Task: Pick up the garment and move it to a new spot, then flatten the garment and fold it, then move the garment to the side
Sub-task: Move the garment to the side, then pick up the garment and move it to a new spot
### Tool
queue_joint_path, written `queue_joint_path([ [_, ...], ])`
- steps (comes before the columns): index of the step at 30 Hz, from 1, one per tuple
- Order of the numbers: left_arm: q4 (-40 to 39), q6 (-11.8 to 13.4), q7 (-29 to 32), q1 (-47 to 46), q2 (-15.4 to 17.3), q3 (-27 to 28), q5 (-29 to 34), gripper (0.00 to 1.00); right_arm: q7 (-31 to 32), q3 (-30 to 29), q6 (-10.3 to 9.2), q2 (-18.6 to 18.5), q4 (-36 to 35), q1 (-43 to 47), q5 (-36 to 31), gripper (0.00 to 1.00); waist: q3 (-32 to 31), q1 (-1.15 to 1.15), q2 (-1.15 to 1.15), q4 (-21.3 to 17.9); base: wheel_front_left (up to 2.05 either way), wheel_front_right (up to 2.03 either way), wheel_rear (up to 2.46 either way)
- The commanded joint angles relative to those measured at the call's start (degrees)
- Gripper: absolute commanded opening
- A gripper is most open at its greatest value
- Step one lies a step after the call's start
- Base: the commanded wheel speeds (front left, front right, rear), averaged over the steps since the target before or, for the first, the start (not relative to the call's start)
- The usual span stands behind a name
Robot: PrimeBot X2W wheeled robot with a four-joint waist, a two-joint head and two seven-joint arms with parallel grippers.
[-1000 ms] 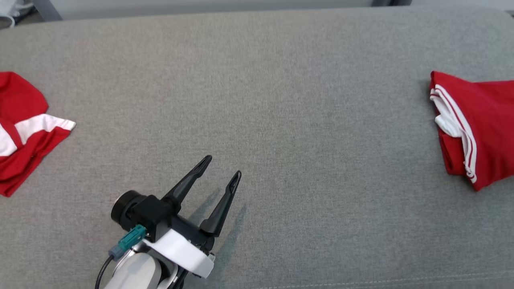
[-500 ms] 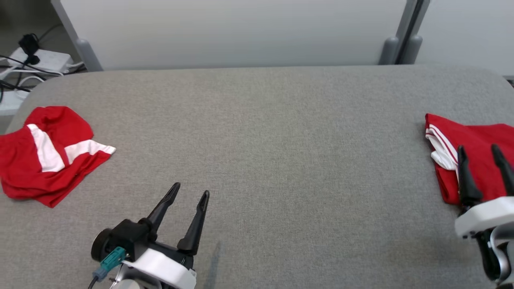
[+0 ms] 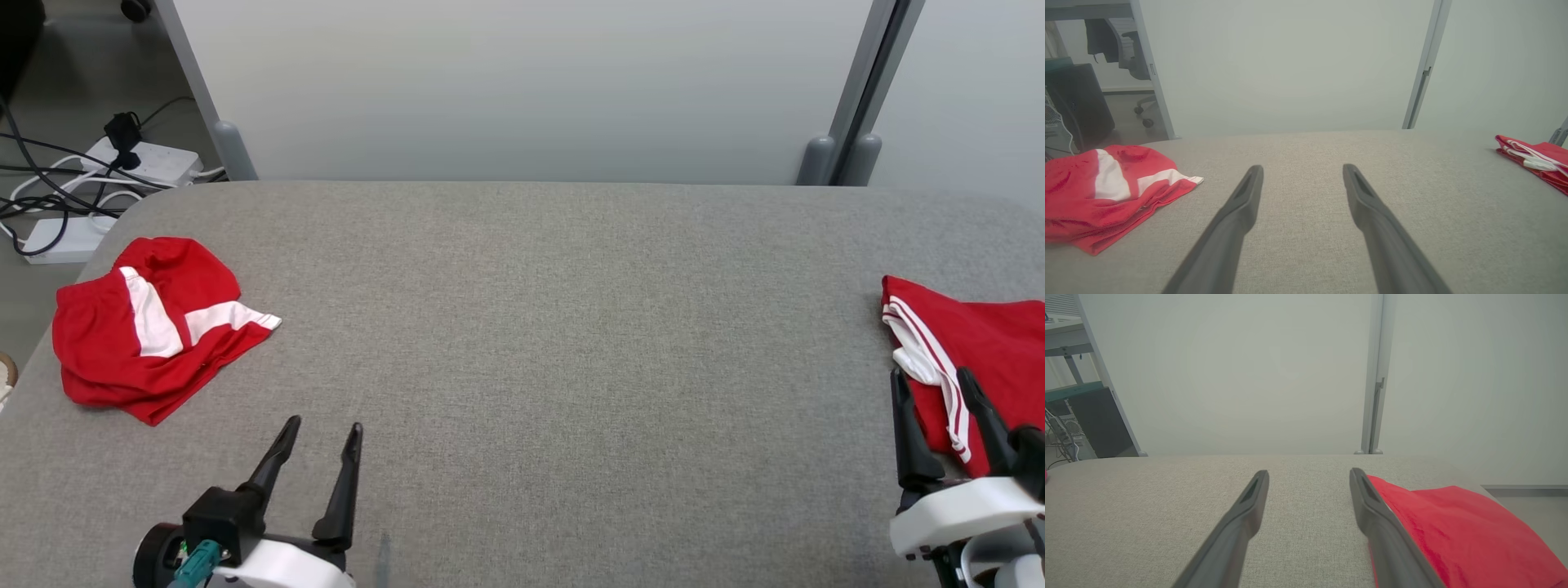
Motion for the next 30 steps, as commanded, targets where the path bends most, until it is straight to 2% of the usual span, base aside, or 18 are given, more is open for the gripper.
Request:
queue_joint_path([
  [1, -1.0, 0.6, -0.5, -1.0, 0.4, 3.0, 0.8, 1.00, 0.0, 0.9, -0.01, -0.5, -1.7, -0.2, -1.0, 1.00, -0.4, 0.00, 0.00, 0.3, 0.00, 0.00, 0.00],
  [11, 0.4, 1.5, -0.5, 0.4, -0.7, 8.4, 3.5, 1.00, -0.3, -0.6, -0.01, 1.7, -0.8, 1.8, -2.4, 1.00, -1.3, 0.00, 0.00, 0.8, 0.00, 0.00, 0.00],
  [22, -0.7, 1.3, -0.5, 0.6, -2.0, 11.3, 6.1, 1.00, -0.7, -0.4, -0.01, 2.0, -0.1, 1.2, -2.6, 1.00, -0.9, 0.00, 0.00, 0.7, 0.00, 0.00, 0.00],
  [30, -0.4, 0.4, -0.5, 0.3, -2.6, 11.6, 6.3, 1.00, -0.9, 3.4, -0.01, 2.3, 0.2, 0.7, -1.5, 1.00, -0.6, 0.00, 0.00, 5.4, 0.00, 0.00, 0.00],
])
